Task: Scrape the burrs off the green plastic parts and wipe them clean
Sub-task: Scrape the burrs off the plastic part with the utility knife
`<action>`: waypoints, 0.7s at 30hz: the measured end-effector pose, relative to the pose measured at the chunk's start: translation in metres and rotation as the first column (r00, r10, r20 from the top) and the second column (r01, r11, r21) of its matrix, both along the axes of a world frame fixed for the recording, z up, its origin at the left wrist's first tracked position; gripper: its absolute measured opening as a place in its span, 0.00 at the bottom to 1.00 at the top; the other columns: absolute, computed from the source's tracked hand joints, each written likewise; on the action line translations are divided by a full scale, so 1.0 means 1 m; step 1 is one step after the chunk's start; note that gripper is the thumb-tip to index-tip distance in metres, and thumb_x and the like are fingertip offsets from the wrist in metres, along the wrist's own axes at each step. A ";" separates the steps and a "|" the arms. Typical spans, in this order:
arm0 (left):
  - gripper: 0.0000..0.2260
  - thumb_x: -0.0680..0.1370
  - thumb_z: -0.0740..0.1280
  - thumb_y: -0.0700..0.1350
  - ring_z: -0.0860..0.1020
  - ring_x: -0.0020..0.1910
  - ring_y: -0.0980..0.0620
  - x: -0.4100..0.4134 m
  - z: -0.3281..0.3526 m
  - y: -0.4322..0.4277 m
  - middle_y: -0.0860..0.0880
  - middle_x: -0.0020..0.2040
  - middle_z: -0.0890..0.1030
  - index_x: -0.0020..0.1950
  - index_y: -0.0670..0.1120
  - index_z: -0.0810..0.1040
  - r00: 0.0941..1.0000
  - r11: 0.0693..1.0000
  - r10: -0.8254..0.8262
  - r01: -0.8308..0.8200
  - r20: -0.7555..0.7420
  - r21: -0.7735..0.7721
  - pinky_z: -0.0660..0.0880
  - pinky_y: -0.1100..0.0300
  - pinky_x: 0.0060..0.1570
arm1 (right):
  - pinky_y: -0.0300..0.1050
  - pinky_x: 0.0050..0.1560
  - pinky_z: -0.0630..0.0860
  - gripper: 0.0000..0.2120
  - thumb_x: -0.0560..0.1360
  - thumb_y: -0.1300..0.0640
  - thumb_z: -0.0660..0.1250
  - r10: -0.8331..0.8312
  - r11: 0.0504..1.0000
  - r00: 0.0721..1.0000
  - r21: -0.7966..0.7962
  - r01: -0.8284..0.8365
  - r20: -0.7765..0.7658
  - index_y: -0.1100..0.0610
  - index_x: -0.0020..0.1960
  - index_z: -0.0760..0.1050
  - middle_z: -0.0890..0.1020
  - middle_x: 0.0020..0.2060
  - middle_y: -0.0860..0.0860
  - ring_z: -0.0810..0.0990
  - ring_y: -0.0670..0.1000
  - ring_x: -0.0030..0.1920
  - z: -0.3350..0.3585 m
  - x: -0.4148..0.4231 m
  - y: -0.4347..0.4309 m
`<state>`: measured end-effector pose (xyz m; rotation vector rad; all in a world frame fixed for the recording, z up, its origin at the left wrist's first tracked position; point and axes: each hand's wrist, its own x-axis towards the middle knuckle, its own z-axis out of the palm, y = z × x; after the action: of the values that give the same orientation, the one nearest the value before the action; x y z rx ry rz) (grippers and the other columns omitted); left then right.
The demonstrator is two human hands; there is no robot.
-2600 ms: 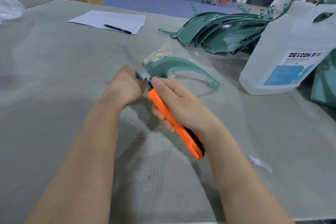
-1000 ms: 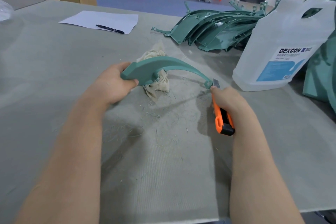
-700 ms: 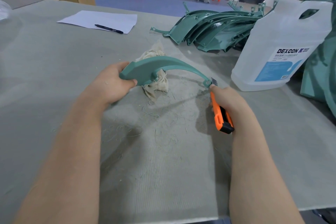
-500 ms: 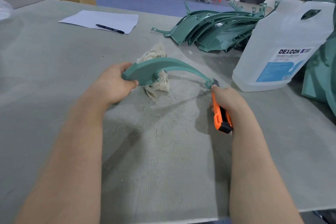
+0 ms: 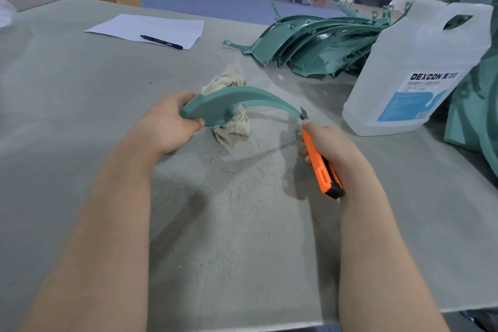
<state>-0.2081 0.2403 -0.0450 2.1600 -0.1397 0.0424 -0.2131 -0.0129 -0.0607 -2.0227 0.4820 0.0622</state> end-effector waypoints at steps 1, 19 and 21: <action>0.13 0.77 0.64 0.35 0.73 0.41 0.46 0.000 0.000 0.000 0.34 0.48 0.78 0.43 0.55 0.73 1.000 1.000 0.004 -0.004 -0.001 0.000 0.66 0.59 0.39 | 0.41 0.30 0.74 0.18 0.81 0.45 0.57 0.003 0.999 1.000 0.050 -0.003 0.005 0.57 0.42 0.75 0.79 0.23 0.50 0.76 0.48 0.23 0.001 0.000 0.002; 0.13 0.78 0.64 0.36 0.72 0.41 0.45 0.000 0.000 -0.001 0.38 0.45 0.77 0.42 0.55 0.73 1.000 1.000 0.012 -0.013 -0.018 -0.025 0.66 0.55 0.42 | 0.56 0.56 0.76 0.18 0.82 0.46 0.55 0.044 0.993 0.998 -0.111 -0.038 0.052 0.56 0.40 0.71 0.79 0.43 0.59 0.78 0.58 0.44 0.002 -0.002 0.012; 0.13 0.78 0.64 0.36 0.72 0.41 0.45 -0.001 0.001 -0.001 0.35 0.47 0.78 0.42 0.55 0.73 1.000 1.000 0.015 -0.016 -0.017 -0.019 0.66 0.56 0.42 | 0.55 0.53 0.77 0.18 0.82 0.46 0.55 0.042 0.995 0.997 -0.097 -0.036 0.067 0.56 0.40 0.71 0.79 0.40 0.58 0.78 0.57 0.41 0.001 -0.001 0.012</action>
<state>-0.2092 0.2388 -0.0442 2.1415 -0.1123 0.0344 -0.2143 -0.0009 -0.0597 -2.1205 0.4087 -0.0067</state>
